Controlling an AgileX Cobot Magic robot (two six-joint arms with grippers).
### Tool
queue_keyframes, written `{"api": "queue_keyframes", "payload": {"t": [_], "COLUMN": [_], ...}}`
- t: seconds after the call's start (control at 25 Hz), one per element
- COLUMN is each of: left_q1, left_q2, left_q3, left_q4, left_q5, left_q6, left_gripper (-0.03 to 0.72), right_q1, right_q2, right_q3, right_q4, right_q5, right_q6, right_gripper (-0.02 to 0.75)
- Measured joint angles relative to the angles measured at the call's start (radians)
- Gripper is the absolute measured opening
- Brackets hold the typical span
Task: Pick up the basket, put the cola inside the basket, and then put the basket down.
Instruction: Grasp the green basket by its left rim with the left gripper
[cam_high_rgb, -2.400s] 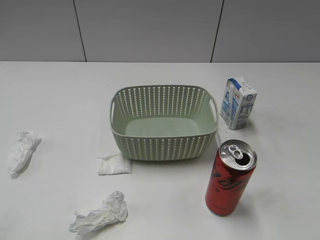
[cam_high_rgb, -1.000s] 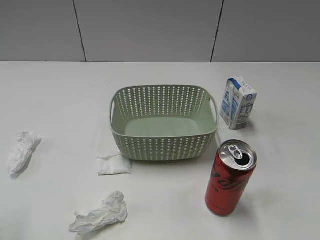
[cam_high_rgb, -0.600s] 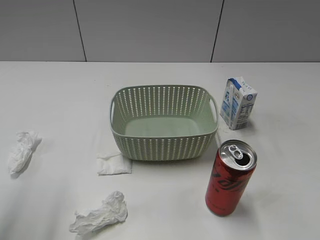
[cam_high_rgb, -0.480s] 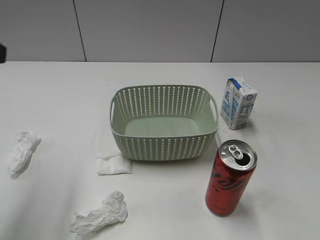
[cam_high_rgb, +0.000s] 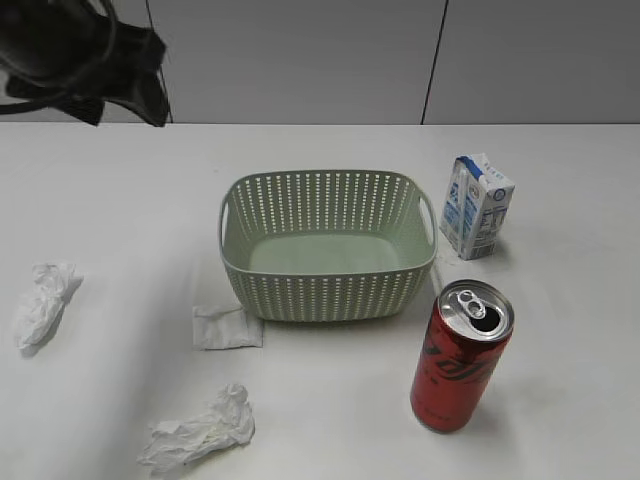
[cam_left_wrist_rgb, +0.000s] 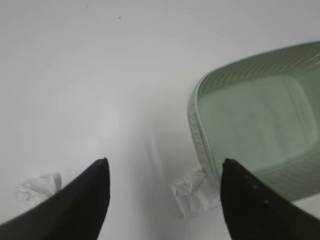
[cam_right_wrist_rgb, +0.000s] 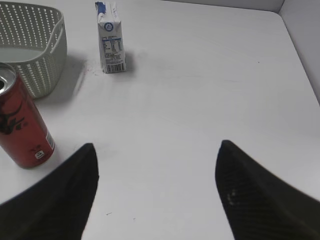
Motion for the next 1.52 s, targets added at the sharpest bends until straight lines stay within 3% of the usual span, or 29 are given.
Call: {"api": "queue_keyframes", "payload": {"t": [0.24, 0.48, 1.12, 1.24, 1.52], "left_q1": [-0.08, -0.121, -0.138, -0.138, -0.138], "left_q2": [0.213, 0.393, 0.568, 0.58, 0.587], "left_q3": [-0.163, -0.276, -0.292, -0.292, -0.292], "left_q4": [0.096, 0.119, 0.078, 0.052, 0.032], "left_q5": [0.12, 0.201, 0.184, 0.18, 0.167], "left_q6": [-0.159, -0.279, -0.383, -0.387, -0.39], "left_gripper": [0.515, 0.512, 0.498, 0.445, 0.221], "right_q1": [0.0, 0.0, 0.0, 0.0, 0.0], "right_q2": [0.0, 0.0, 0.0, 0.0, 0.0], "right_q3": [0.0, 0.0, 0.0, 0.0, 0.0], "right_q4": [0.0, 0.0, 0.0, 0.0, 0.0], "right_q5": [0.0, 0.0, 0.0, 0.0, 0.0], "right_q6": [0.0, 0.0, 0.0, 0.0, 0.0], "right_gripper": [0.553, 0.553, 0.553, 0.553, 0.553]}}
